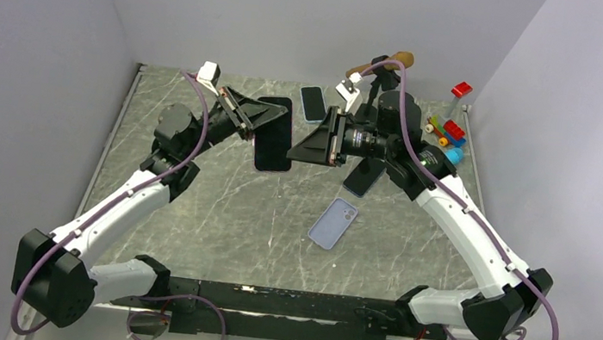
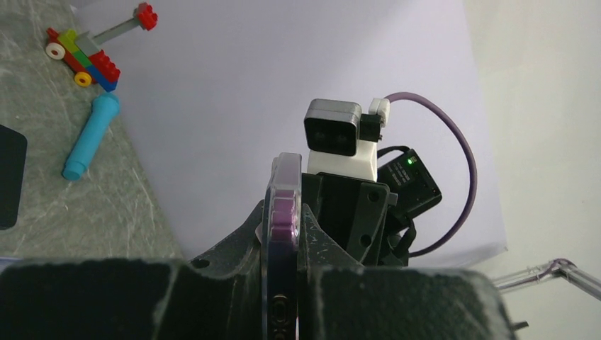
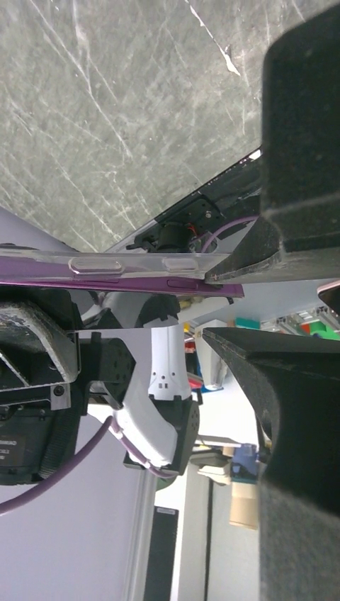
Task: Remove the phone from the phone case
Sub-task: Remove the phone case from the phone.
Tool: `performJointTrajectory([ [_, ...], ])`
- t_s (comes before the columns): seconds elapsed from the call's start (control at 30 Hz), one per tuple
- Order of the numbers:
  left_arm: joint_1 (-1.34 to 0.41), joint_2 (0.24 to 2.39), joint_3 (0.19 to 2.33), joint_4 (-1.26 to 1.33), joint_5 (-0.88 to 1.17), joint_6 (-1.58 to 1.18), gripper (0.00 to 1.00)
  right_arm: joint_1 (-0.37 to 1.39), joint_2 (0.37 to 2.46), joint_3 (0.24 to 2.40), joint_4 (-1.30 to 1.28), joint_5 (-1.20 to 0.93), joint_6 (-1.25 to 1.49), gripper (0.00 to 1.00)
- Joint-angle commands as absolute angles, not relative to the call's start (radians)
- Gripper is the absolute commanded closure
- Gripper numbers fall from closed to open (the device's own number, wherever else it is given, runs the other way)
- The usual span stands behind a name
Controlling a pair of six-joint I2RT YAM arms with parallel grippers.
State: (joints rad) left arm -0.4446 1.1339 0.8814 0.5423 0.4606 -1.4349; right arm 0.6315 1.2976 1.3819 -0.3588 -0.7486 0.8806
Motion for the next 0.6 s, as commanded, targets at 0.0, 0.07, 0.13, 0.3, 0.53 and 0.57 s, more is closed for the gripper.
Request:
performJointTrajectory([
  [0.0,-0.557,1.104,0.949,0.599,0.416,-1.466,1.0,0.69,1.372,1.458,-0.297,-0.696,0.881,0.68],
  [0.07,-0.566,1.098,0.944,0.586,0.408,-1.461,1.0,0.694,1.383,1.483,-0.318,-0.677,0.865,0.68],
  [0.13,-0.569,1.093,0.94,0.577,0.405,-1.466,1.0,0.698,1.392,1.51,-0.363,-0.651,0.833,0.65],
  [0.3,-0.573,1.095,0.908,0.662,0.409,-1.535,1.0,0.711,1.422,1.544,-0.457,-0.627,0.775,0.63],
  [0.53,-0.581,1.1,0.891,0.754,0.426,-1.597,1.0,0.733,1.45,1.577,-0.536,-0.558,0.722,0.62],
  [0.57,-0.582,1.098,0.886,0.767,0.422,-1.602,1.0,0.734,1.454,1.581,-0.543,-0.553,0.722,0.62],
])
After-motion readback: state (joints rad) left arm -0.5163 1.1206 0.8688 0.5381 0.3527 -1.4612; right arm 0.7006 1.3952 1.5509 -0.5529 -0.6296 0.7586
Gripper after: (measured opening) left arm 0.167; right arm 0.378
